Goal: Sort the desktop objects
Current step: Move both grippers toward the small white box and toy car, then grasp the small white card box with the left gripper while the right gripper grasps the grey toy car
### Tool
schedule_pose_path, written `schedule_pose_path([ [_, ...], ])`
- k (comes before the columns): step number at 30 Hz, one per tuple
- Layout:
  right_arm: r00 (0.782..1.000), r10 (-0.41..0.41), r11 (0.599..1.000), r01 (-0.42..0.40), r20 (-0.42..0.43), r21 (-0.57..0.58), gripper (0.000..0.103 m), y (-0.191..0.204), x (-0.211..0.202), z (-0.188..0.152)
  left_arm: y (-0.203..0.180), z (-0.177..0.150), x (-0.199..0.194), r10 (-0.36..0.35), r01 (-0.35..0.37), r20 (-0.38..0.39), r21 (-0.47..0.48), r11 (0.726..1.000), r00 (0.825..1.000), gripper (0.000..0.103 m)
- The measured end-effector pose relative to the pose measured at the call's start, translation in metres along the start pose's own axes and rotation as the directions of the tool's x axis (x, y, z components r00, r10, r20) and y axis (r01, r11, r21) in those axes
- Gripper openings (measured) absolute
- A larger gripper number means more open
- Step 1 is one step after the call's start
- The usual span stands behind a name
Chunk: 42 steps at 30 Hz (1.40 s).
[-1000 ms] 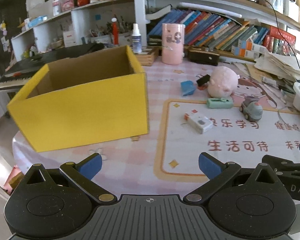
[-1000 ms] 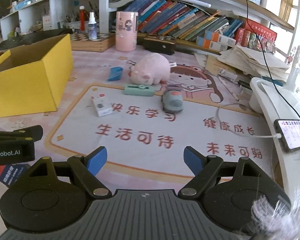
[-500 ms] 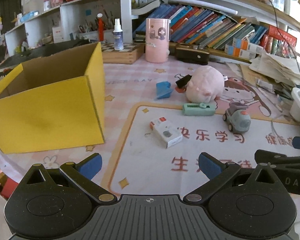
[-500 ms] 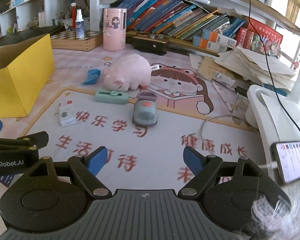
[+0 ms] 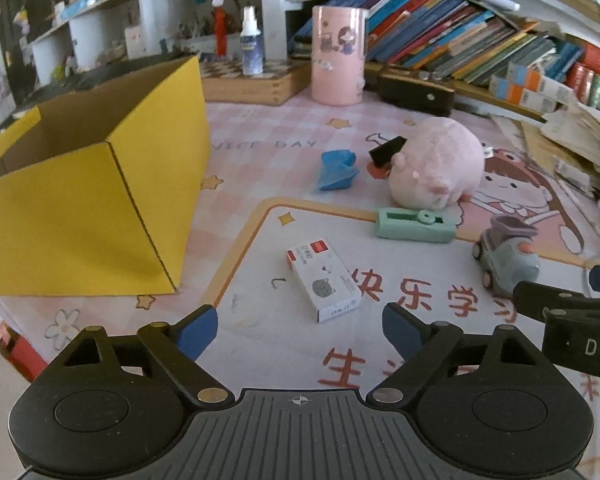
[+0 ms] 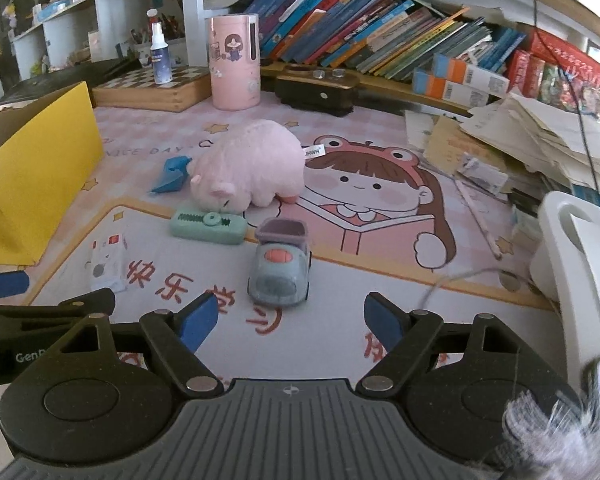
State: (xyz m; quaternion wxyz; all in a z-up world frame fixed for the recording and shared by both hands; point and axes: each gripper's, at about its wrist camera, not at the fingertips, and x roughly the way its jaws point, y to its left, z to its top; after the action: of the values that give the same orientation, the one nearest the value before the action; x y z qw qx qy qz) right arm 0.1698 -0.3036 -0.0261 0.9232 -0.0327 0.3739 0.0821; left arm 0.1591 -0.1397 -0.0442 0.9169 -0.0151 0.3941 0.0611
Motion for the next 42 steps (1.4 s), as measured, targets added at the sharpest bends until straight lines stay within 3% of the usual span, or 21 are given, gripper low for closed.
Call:
schedule_pose_path([
  [14, 0.998, 0.041, 0.999, -0.042, -0.054, -0.023, 0.08, -0.011, 0.042, 0.014, -0.011, 0.01, 0.028, 0.022, -0.024, -0.075, -0.026, 0.999, 0.997, 0.088],
  [16, 0.998, 0.041, 0.999, -0.042, -0.057, -0.025, 0.08, -0.011, 0.046, 0.016, -0.013, 0.012, 0.028, 0.019, -0.02, -0.072, -0.021, 1.0, 0.997, 0.085],
  [18, 0.997, 0.039, 0.999, -0.041, -0.063, -0.026, 0.08, -0.012, 0.051, 0.017, -0.015, 0.013, 0.028, 0.011, -0.012, -0.067, -0.011, 1.0, 0.998, 0.076],
  [23, 0.995, 0.055, 0.998, -0.057, -0.081, -0.026, 0.071, -0.014, 0.06, 0.017, -0.019, 0.015, 0.026, -0.009, 0.009, -0.064, 0.005, 1.0, 0.998, 0.063],
  [27, 0.993, 0.079, 0.997, -0.079, -0.082, -0.004, 0.058, -0.014, 0.061, 0.018, -0.022, 0.016, 0.024, -0.021, 0.023, -0.062, 0.022, 1.0, 0.998, 0.041],
  [29, 0.993, 0.088, 0.996, -0.088, -0.077, -0.005, 0.049, -0.013, 0.061, 0.018, -0.022, 0.017, 0.024, -0.027, 0.028, -0.061, 0.025, 0.999, 0.998, 0.035],
  [30, 0.993, 0.09, 0.996, -0.091, -0.074, -0.009, 0.041, -0.012, 0.06, 0.019, -0.021, 0.017, 0.024, -0.031, 0.033, -0.061, 0.026, 0.999, 0.998, 0.034],
  [36, 0.994, 0.092, 0.996, -0.093, -0.066, -0.008, 0.041, -0.011, 0.057, 0.02, -0.01, 0.02, 0.021, -0.087, 0.084, -0.08, -0.042, 0.996, 0.993, 0.031],
  [42, 0.996, 0.091, 0.996, -0.091, -0.018, -0.018, 0.041, -0.015, 0.038, 0.022, -0.003, 0.025, 0.006, -0.118, 0.114, -0.041, -0.073, 0.991, 0.992, 0.03],
])
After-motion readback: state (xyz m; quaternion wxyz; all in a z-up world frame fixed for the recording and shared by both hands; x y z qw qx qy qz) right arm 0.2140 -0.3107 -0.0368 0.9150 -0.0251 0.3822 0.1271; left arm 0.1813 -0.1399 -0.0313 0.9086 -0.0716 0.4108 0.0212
